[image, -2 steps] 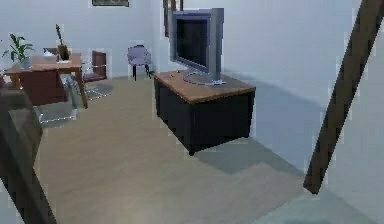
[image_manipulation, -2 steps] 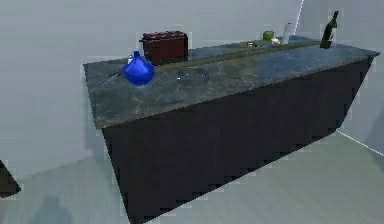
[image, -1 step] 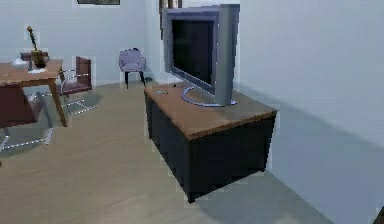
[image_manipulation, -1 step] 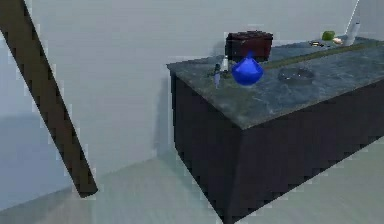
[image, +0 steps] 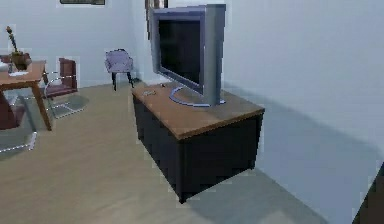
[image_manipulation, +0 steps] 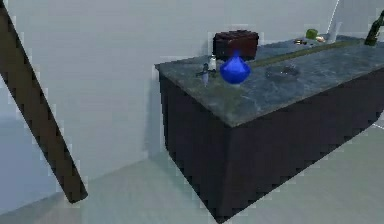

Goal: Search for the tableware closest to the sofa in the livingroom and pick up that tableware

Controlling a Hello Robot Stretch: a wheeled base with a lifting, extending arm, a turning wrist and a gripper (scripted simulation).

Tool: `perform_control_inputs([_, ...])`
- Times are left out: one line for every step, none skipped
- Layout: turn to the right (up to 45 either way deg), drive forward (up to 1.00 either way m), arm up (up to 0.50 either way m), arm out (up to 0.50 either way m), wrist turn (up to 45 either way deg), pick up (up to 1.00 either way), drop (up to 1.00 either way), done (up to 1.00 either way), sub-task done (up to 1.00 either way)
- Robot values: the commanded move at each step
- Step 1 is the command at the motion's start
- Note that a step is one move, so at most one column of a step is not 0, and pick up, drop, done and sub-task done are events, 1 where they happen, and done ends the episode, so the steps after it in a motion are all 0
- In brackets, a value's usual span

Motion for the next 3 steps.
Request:
perform_control_inputs([0.0, 0.2, 0.0, 0.0, 0.0, 0.0, 0.0, 0.0, 0.0])
perform_control_inputs([-45.0, 0.0, 0.0, 0.0, 0.0, 0.0, 0.0, 0.0, 0.0])
perform_control_inputs([0.0, 0.6, 0.0, 0.0, 0.0, 0.0, 0.0, 0.0, 0.0])
